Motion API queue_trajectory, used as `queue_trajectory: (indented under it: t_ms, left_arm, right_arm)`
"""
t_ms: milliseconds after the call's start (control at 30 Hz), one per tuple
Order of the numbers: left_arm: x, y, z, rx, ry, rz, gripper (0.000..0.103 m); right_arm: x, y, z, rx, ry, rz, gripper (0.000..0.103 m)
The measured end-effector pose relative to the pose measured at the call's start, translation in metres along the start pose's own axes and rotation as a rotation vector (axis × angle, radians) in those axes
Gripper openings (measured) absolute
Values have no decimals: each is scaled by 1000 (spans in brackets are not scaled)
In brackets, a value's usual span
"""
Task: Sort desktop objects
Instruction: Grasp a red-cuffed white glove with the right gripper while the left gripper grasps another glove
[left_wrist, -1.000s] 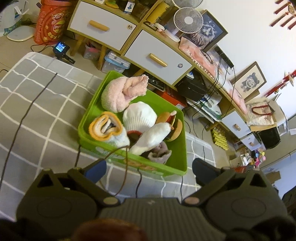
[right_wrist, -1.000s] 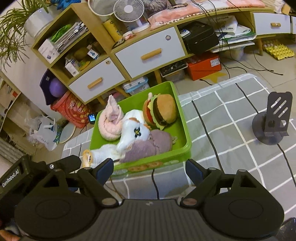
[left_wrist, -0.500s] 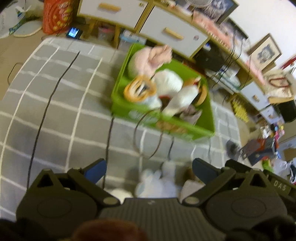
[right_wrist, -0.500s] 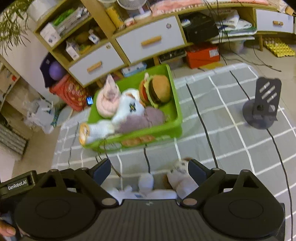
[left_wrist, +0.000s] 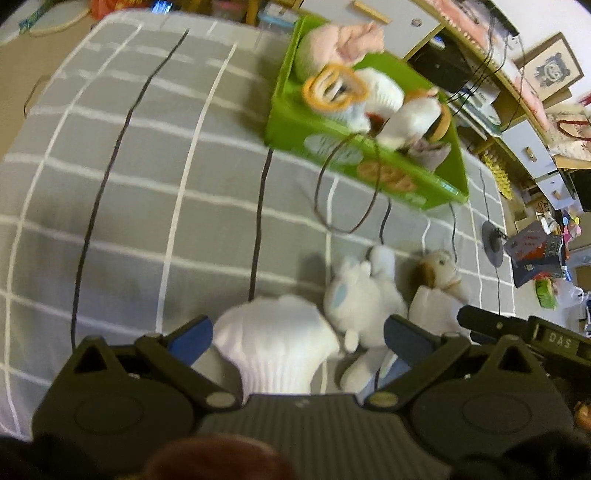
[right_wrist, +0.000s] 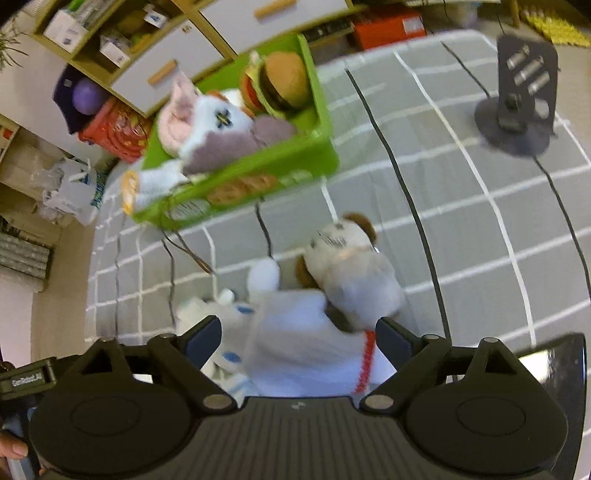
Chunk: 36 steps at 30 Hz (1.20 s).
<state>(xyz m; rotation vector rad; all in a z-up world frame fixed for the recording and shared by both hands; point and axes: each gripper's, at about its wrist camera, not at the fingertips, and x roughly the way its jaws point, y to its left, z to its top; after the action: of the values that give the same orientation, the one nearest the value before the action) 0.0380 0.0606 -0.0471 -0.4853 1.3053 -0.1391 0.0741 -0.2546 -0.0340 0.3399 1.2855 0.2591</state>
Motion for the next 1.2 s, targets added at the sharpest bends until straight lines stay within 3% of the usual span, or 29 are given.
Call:
queue_trajectory:
  t_ms: [267, 567, 733, 867, 1067, 1200]
  left_arm:
    - [11, 15, -6, -65, 49, -39, 102]
    - [18, 8, -9, -27, 49, -18, 102]
    - [22, 4, -11, 3, 46, 16, 89]
    - [21, 3, -9, 30, 26, 49, 72]
    - [19, 5, -7, 33, 19, 42, 68]
    - [16, 6, -7, 26, 11, 34, 65]
  right_arm:
    - [14, -5, -10, -1, 56, 0, 91]
    - [20, -6, -12, 15, 64, 11, 94]
    - [25, -5, -13, 13, 79, 5, 95]
    - [29, -3, -14, -7, 88, 5, 96]
    - [33, -7, -12, 8, 95, 31, 96]
    - [32, -11, -9, 20, 86, 60, 88]
